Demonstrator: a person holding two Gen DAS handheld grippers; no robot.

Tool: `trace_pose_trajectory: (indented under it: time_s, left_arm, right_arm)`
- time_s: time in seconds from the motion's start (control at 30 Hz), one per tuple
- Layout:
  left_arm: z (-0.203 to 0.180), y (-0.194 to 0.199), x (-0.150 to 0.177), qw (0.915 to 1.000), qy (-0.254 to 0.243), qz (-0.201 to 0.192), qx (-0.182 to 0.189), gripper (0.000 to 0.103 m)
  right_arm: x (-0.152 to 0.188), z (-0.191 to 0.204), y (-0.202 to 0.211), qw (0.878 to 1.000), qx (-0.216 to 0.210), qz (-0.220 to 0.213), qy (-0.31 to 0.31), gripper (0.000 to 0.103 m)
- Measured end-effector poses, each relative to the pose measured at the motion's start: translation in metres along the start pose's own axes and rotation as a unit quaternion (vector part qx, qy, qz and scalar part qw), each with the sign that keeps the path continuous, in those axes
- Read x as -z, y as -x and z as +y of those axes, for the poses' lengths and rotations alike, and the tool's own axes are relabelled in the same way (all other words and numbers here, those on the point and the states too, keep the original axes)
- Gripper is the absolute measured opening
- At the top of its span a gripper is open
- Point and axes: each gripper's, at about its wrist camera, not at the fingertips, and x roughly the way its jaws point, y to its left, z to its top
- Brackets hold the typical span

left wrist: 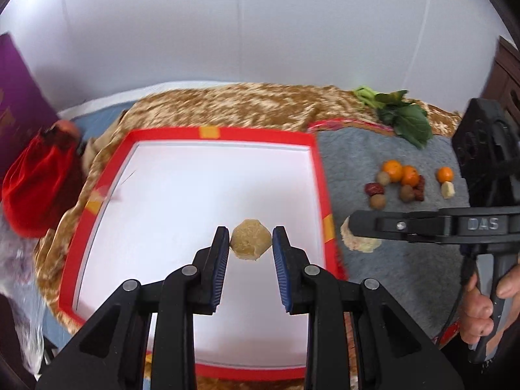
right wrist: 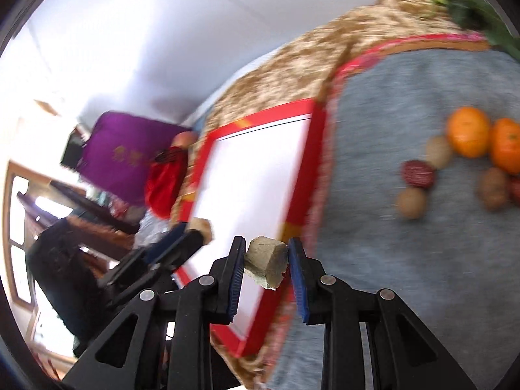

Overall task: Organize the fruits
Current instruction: 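Carry both pastries over white tray and open both tools to drop them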

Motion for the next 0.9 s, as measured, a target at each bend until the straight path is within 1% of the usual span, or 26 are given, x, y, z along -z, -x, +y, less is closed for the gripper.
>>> trace_pose_trajectory:
  time_s: [0.07, 0.13, 0.27, 0.33, 0.4, 0.47, 0.53, 0.57, 0.6, 0.63, 0.7, 0.73, 0.83, 0.9]
  left_arm:
    - [0.005, -0.003, 0.006, 0.9998, 0.004, 0.010, -0.014, 0.025]
    - [0.006, -0.007, 0.013, 0.9996, 0.008, 0.023, -0.017, 0.025]
    - [0.003, -0.015, 0.017, 0.9989, 0.004, 0.041, -0.021, 0.025]
    - [0.002, -0.018, 0.018, 0.9987, 0.002, 0.045, -0.024, 0.025]
    - [0.001, -0.020, 0.017, 0.9984, 0.005, 0.050, -0.028, 0.025]
    - [0.001, -0.021, 0.016, 0.9981, 0.009, 0.049, -0.037, 0.025]
    - [0.001, -0.022, 0.014, 0.9973, 0.009, 0.049, -0.054, 0.027]
    - [0.001, -0.022, 0.014, 0.9973, 0.007, 0.045, -0.059, 0.028]
    - [-0.001, -0.020, 0.012, 0.9974, 0.006, 0.037, -0.061, 0.032]
    - [-0.004, -0.018, 0.010, 0.9979, 0.004, 0.031, -0.056, 0.043]
    - [-0.010, -0.015, 0.006, 0.9983, -0.002, 0.016, -0.056, 0.053]
    - [-0.015, -0.013, 0.004, 0.9985, -0.007, 0.007, -0.054, 0.053]
    - [-0.034, -0.010, -0.004, 0.9991, -0.028, -0.012, -0.031, 0.053]
    - [-0.051, -0.011, -0.008, 0.9983, -0.051, -0.016, -0.023, 0.053]
  right_arm:
    - [0.005, 0.012, -0.008, 1.000, -0.010, 0.003, 0.024, 0.027]
    - [0.010, 0.022, -0.017, 0.999, -0.014, 0.009, 0.044, 0.027]
    - [0.023, 0.031, -0.033, 0.997, 0.008, 0.030, 0.069, 0.027]
    - [0.027, 0.031, -0.040, 0.996, 0.023, 0.038, 0.075, 0.027]
    - [0.029, 0.029, -0.041, 0.996, 0.028, 0.043, 0.073, 0.030]
    - [0.028, 0.029, -0.042, 0.996, 0.028, 0.046, 0.069, 0.031]
    - [0.027, 0.028, -0.038, 0.996, 0.029, 0.044, 0.066, 0.031]
    - [0.026, 0.028, -0.033, 0.997, 0.028, 0.039, 0.068, 0.031]
    - [0.025, 0.029, -0.028, 0.997, 0.026, 0.034, 0.068, 0.032]
    - [0.023, 0.028, -0.022, 0.997, 0.020, 0.029, 0.066, 0.033]
    - [0.017, 0.025, -0.007, 0.998, 0.010, 0.016, 0.059, 0.037]
    - [0.014, 0.023, 0.001, 0.998, 0.009, 0.006, 0.056, 0.037]
    - [0.001, 0.008, 0.031, 0.999, 0.007, -0.025, 0.032, 0.037]
    - [-0.007, -0.006, 0.052, 0.999, 0.011, -0.049, 0.009, 0.038]
